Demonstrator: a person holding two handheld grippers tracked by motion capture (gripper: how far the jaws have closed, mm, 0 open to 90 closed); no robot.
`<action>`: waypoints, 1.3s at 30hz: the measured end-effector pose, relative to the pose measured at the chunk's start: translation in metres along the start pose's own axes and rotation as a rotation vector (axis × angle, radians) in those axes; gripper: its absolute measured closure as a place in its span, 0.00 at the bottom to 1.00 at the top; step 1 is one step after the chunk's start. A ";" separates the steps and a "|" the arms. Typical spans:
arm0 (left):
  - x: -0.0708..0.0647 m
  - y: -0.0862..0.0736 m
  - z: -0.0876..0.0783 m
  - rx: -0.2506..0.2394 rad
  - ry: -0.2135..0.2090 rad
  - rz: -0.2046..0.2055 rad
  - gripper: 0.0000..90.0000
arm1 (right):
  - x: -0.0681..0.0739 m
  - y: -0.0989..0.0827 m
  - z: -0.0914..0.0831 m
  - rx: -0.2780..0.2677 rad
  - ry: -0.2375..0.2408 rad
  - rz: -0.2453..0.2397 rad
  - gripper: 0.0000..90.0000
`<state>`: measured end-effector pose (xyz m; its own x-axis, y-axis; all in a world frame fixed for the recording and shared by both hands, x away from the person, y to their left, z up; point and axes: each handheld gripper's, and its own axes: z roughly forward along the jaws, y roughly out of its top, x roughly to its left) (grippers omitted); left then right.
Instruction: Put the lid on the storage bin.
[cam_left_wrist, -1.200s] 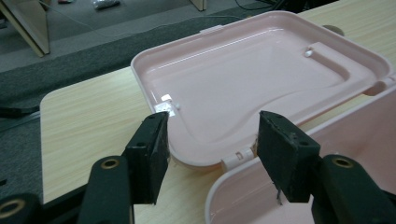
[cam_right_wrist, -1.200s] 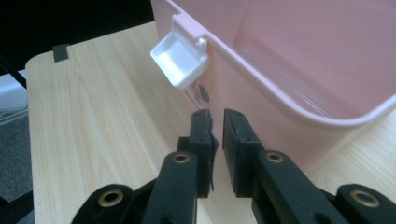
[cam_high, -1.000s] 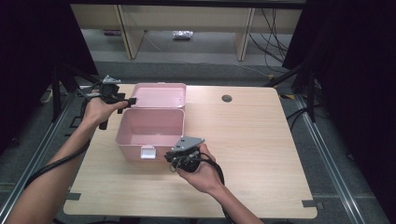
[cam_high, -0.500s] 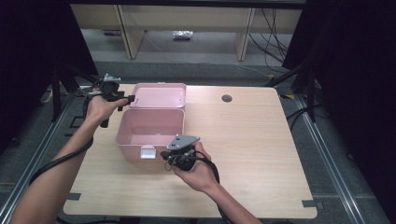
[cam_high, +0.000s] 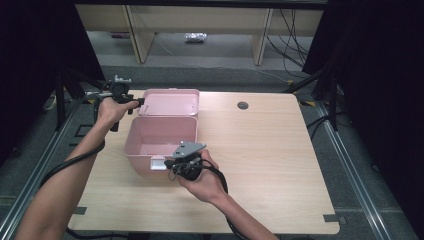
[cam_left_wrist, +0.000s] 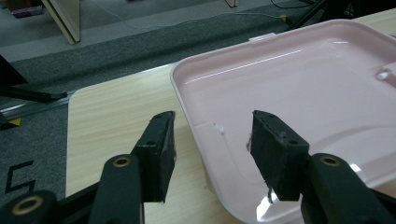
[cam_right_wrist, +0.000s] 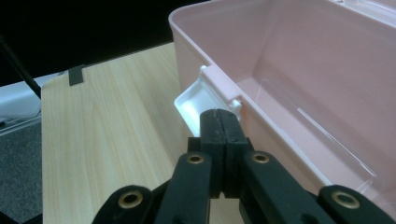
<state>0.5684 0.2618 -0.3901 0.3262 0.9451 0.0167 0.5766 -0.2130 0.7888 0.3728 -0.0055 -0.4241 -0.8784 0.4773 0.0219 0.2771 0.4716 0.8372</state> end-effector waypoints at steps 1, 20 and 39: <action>0.000 0.002 0.000 0.017 0.006 -0.002 0.55 | 0.001 0.001 0.000 0.013 0.002 0.006 1.00; 0.004 0.007 0.025 0.023 0.022 -0.018 0.56 | 0.006 0.006 0.016 0.034 0.009 -0.021 1.00; 0.009 0.006 0.046 0.056 0.051 -0.059 0.61 | 0.007 0.005 0.024 0.040 -0.007 -0.036 1.00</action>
<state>0.6092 0.2577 -0.4133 0.2528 0.9675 0.0036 0.6348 -0.1687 0.7541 0.3768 0.0180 -0.4326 -0.8854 0.4646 -0.0117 0.2608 0.5175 0.8150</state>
